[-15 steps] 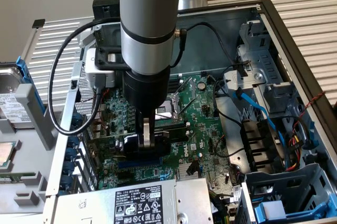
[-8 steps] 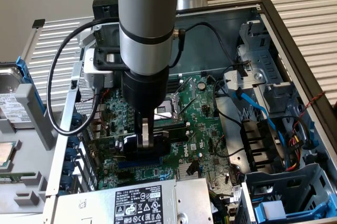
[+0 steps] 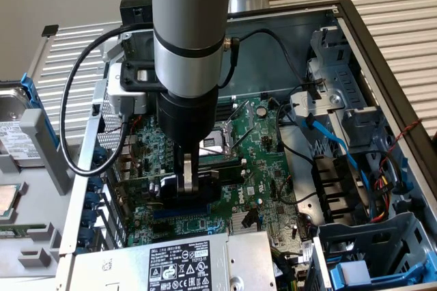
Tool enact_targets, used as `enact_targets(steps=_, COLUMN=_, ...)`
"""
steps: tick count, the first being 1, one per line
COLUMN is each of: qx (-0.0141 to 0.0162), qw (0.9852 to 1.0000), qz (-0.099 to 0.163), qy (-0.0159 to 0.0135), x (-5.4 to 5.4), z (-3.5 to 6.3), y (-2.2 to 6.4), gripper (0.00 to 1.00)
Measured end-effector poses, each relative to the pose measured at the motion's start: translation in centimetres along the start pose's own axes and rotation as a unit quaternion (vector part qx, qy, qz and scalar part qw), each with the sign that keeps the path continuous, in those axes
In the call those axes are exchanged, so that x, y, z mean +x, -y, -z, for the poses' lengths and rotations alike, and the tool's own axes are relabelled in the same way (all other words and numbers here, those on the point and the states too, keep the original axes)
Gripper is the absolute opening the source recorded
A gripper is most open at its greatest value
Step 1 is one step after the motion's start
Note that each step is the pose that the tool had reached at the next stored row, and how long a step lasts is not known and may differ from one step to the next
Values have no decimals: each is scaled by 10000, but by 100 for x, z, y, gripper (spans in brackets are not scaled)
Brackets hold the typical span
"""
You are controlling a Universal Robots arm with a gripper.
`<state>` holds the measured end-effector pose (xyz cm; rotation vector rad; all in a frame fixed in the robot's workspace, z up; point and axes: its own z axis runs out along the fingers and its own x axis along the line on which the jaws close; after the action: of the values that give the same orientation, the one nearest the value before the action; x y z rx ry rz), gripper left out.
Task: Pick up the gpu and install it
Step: 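Insert the gpu into the slot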
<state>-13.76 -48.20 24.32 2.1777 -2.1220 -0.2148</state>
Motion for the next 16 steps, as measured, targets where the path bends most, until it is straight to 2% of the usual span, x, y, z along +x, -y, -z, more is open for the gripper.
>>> enact_targets(steps=5, qx=0, qw=10000, qz=0, qy=0, x=8, z=5, y=28, gripper=29)
enact_targets(steps=16, qx=1, qw=10000, qz=-4, qy=1, x=6, z=1, y=9, gripper=29)
